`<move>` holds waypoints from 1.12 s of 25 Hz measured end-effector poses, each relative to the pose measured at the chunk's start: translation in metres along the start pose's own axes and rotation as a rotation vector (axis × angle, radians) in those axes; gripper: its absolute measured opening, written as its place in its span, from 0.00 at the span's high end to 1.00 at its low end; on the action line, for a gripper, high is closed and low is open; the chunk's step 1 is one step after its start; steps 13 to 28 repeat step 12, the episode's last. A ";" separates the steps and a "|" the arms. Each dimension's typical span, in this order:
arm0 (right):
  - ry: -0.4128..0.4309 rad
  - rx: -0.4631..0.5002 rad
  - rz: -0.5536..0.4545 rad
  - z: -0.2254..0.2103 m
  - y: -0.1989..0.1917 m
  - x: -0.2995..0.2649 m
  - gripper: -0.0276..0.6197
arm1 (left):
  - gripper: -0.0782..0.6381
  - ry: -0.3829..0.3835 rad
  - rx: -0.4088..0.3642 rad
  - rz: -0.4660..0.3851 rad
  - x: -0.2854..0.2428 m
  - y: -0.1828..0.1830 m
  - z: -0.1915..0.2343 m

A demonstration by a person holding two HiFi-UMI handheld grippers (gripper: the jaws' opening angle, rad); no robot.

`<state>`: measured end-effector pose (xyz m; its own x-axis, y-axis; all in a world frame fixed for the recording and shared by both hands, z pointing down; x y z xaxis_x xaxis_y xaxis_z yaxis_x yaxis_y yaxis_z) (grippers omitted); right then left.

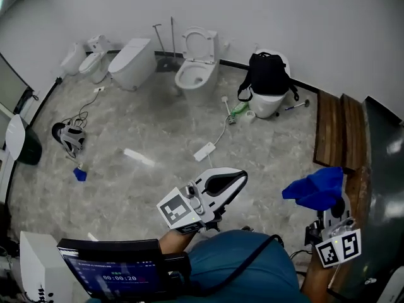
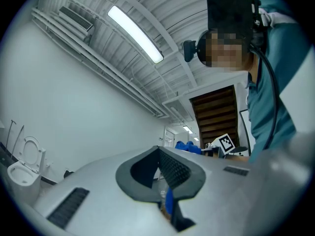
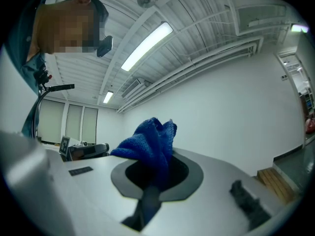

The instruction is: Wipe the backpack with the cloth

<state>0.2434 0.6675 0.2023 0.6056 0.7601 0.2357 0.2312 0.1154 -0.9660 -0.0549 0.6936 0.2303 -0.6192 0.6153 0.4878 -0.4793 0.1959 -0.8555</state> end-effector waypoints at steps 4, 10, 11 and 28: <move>0.009 0.001 0.004 0.005 -0.002 -0.005 0.93 | 0.88 0.011 0.003 -0.006 0.006 0.002 0.004; 0.010 0.004 0.013 0.014 -0.006 -0.009 0.93 | 0.88 0.015 0.004 -0.015 0.014 0.007 0.009; 0.011 0.004 0.015 0.016 -0.007 -0.010 0.93 | 0.88 0.015 0.004 -0.016 0.016 0.008 0.011; 0.011 0.004 0.016 0.018 -0.007 -0.011 0.93 | 0.88 0.016 0.004 -0.017 0.018 0.009 0.012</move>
Point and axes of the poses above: the fingertips, and each gripper's own axes: x backward along the fingers, z to its left, y out of its top, the point moved 8 cm from there along x, backward along the fingers, and after that the axes turned 14 degrees about -z, right-handed, at the moved point
